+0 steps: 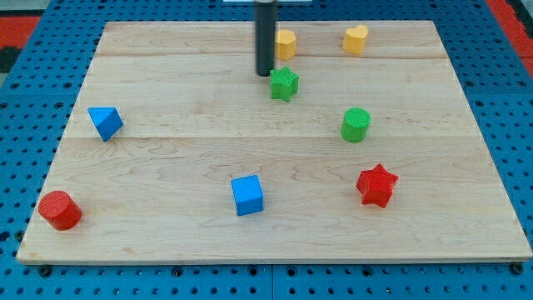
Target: Move the green star above the green circle
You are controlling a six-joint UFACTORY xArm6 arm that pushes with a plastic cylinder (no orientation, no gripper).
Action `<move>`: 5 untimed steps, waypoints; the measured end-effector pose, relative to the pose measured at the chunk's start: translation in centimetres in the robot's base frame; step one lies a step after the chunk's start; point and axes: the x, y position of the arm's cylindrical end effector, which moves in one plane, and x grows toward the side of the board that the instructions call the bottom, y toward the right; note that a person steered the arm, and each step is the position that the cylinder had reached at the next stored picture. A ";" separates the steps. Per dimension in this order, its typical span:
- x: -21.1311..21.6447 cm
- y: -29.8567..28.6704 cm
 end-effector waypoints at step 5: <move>1.2 12.6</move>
